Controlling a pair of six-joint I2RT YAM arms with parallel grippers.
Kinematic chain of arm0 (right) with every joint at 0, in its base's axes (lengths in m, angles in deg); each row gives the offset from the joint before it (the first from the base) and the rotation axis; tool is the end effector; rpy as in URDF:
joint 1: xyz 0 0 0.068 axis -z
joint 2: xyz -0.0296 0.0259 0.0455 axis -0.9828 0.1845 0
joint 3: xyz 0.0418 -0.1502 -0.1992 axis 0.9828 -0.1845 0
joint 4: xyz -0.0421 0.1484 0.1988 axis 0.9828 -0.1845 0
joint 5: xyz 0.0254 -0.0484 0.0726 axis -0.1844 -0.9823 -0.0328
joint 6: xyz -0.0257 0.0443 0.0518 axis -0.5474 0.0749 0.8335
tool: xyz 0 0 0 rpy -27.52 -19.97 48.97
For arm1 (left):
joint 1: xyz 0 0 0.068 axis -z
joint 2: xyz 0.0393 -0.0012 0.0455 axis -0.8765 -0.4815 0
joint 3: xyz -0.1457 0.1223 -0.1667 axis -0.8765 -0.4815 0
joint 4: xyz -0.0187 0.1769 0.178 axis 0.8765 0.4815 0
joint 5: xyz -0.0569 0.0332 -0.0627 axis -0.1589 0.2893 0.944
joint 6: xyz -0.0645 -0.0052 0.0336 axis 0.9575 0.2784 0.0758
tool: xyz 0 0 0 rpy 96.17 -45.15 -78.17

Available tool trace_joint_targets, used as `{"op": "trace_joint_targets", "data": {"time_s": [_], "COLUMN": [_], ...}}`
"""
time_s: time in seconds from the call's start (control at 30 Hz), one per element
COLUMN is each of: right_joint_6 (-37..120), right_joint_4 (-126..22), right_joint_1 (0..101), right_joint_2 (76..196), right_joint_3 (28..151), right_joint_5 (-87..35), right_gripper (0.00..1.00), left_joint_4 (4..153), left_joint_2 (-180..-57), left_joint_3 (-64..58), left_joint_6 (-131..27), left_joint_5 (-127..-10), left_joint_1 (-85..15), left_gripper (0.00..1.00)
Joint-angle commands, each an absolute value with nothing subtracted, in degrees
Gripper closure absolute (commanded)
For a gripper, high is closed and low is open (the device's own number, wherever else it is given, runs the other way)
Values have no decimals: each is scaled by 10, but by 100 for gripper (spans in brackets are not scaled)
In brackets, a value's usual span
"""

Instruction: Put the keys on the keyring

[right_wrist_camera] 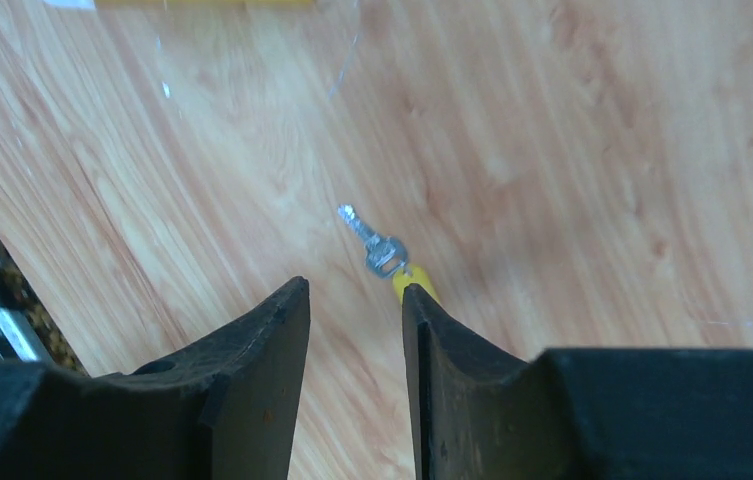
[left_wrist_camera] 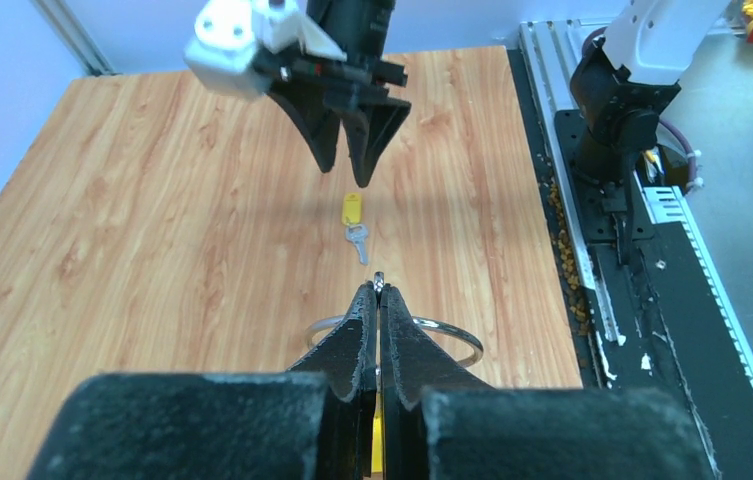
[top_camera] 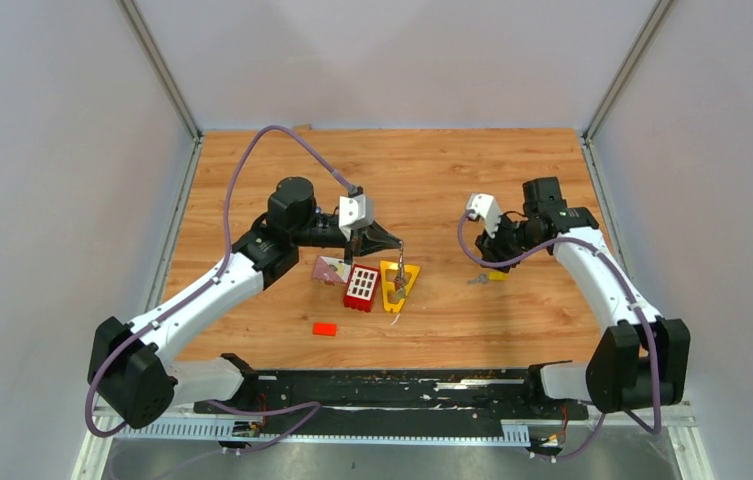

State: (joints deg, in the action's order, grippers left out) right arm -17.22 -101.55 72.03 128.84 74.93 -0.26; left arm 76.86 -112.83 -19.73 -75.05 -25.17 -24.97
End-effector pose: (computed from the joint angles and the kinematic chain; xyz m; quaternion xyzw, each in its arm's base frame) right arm 0.2437 0.0648 0.2413 -0.5185 0.7783 0.1743 0.3084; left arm 0.2035 -0.2082 0.3225 0.5350 0.5182 -0.4492 0.4934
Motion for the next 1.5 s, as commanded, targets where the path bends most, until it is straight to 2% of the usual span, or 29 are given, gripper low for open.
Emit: {"op": "trace_joint_targets", "data": {"time_s": [0.0,0.27,0.53,1.07,1.47], "right_joint_6": [-278,-366,-403,-407,-411], "right_joint_4": [-1047,-1047,-1046,-1023,-1022], "right_joint_1": [721,730,731,726,726], "right_joint_2": [1325,1450,1511,1535,1529], "right_joint_3": [733,773,797,770,763], "right_joint_5": [-54,-95,-109,-92,-95], "right_gripper": [62,63,62,63,69], "left_joint_4": [726,731,774,782,781], "left_joint_2": [-1110,-1115,-1129,-1136,-1135], "left_joint_3": [-202,-205,-193,-191,-193], "left_joint_6": [-729,-736,-770,-784,-783], "left_joint_5": [-231,-205,-200,-198,-199], "left_joint_1": [-252,-252,-252,-252,-252], "left_gripper": [100,100,100,100,100]}}
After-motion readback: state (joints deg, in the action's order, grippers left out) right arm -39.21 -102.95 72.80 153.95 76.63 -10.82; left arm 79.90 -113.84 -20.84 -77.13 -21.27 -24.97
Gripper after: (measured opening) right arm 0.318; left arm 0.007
